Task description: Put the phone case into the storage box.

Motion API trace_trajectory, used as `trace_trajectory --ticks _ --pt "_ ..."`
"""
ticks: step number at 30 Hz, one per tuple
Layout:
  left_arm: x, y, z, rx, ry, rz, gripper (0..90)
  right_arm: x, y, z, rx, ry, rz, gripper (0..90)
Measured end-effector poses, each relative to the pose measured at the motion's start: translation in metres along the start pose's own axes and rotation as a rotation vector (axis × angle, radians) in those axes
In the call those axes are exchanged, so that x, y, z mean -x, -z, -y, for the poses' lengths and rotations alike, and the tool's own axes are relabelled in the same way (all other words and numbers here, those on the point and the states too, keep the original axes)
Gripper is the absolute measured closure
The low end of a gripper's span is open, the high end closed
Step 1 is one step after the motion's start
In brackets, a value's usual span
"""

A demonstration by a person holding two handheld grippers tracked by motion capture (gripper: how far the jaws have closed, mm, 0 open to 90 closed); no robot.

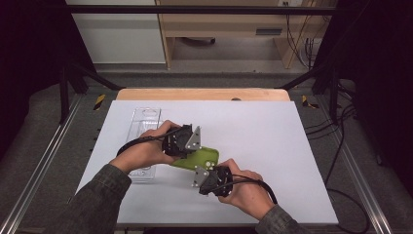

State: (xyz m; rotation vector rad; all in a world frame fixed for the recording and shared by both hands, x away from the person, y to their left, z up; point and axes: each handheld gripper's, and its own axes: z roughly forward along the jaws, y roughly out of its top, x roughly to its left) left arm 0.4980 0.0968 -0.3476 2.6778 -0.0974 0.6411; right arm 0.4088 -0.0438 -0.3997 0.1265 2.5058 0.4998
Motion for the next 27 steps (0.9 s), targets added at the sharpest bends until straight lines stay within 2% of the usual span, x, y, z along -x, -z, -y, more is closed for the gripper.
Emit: trace_trajectory --ticks 9,17,21,27 --pt "-0.0013 -0.0015 -0.0017 -0.01 -0.009 0.013 70.9 -0.0006 -0.0005 -0.001 0.001 0.003 0.002 88.1" --pt "0.0008 -0.0019 -0.0045 -0.027 -0.036 0.021 75.7 -0.0007 -0.0001 -0.002 0.0 0.005 0.003 88.0" --pt "0.0011 -0.0021 -0.0058 -0.036 -0.045 0.014 81.7 -0.0021 -0.0005 -0.0023 -0.006 0.003 -0.003 88.0" --pt "0.0034 -0.0031 -0.0061 -0.053 -0.075 0.001 84.6 -0.0022 -0.0007 -0.0018 -0.006 0.003 -0.005 87.9"
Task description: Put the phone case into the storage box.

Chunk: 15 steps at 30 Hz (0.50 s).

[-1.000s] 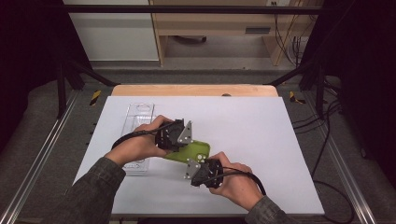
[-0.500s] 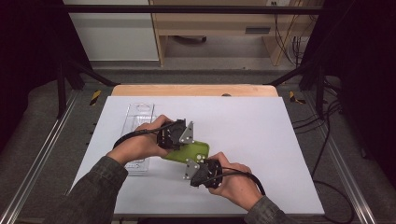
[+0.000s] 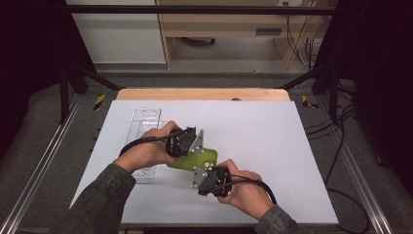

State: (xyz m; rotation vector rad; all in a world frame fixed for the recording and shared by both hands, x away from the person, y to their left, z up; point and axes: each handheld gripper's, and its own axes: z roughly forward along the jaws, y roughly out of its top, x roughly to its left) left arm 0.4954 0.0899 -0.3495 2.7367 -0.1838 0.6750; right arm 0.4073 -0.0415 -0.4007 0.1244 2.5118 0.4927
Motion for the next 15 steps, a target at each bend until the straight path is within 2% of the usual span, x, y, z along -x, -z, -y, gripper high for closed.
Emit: trace_trajectory --ticks 8,15 --pt "0.0008 0.0013 0.0001 -0.004 -0.019 -0.009 86.7 0.0007 -0.0003 0.0009 0.006 0.008 0.004 87.6" --pt "0.0009 0.0009 0.0009 -0.004 -0.012 -0.007 87.1 0.0009 0.0002 0.0013 0.013 0.014 0.002 87.5"
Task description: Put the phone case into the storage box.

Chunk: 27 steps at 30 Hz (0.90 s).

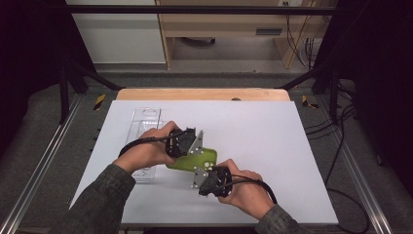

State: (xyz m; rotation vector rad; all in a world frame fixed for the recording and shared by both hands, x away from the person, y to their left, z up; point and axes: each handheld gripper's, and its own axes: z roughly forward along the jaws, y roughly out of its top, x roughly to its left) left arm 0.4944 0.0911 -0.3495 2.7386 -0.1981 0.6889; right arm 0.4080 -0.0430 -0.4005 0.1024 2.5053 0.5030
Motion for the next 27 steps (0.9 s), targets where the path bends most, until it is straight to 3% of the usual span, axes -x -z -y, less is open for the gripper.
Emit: trace_trajectory --ticks 11,19,27 --pt "0.0002 -0.0008 -0.0007 0.002 -0.004 -0.005 87.2 0.0004 0.0003 0.0013 0.005 0.0 0.006 87.0" --pt "0.0019 -0.0006 -0.0019 0.002 -0.015 -0.009 87.1 0.0017 0.0004 0.0038 0.008 -0.025 -0.002 85.3" --pt "0.0026 -0.0015 -0.003 0.011 -0.015 -0.007 87.2 0.0009 0.0019 0.004 0.041 -0.024 -0.003 75.6"
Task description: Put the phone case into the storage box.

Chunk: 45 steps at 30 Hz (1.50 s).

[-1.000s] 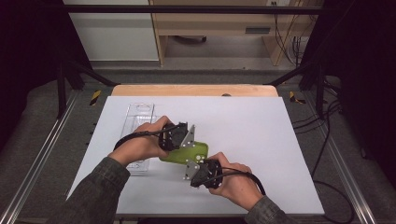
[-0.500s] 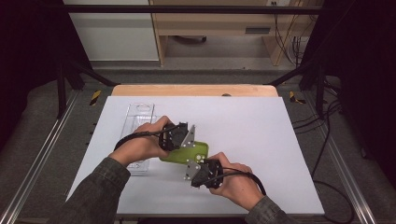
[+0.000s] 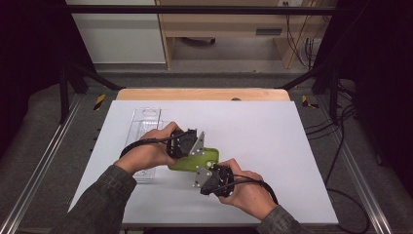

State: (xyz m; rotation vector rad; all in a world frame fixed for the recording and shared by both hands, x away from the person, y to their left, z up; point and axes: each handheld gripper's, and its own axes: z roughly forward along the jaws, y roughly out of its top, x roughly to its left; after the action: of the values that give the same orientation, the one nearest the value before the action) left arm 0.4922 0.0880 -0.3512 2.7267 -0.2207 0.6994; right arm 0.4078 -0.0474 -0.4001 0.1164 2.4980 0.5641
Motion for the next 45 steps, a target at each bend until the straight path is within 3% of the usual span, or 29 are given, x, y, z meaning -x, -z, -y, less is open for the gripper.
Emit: trace_trajectory --ticks 11,15,21,29,33,39,42,45 --pt "-0.001 -0.001 0.007 -0.012 0.023 -0.016 87.1 -0.001 0.012 0.003 0.047 -0.032 0.041 59.3" --pt "-0.002 -0.002 0.01 -0.014 0.035 -0.03 87.2 0.001 0.018 0.008 0.066 -0.07 0.061 47.2" --pt "-0.004 -0.001 0.013 -0.031 0.046 -0.049 87.2 0.01 0.026 0.017 0.104 -0.164 0.079 26.8" --pt "-0.006 0.001 0.018 -0.023 0.066 -0.079 87.2 0.022 0.035 0.033 0.168 -0.245 0.088 10.1" --pt "-0.006 0.003 0.022 -0.02 0.078 -0.104 87.2 0.03 0.037 0.045 0.175 -0.285 0.083 8.8" --pt "-0.002 0.001 0.031 0.003 0.127 -0.153 87.2 0.039 0.036 0.065 0.18 -0.35 0.086 8.9" --pt "0.001 -0.001 0.035 0.022 0.152 -0.165 87.2 0.04 0.034 0.075 0.178 -0.372 0.111 9.0" --pt "0.002 -0.003 0.037 0.026 0.162 -0.174 87.2 0.04 0.032 0.085 0.201 -0.425 0.126 10.7"
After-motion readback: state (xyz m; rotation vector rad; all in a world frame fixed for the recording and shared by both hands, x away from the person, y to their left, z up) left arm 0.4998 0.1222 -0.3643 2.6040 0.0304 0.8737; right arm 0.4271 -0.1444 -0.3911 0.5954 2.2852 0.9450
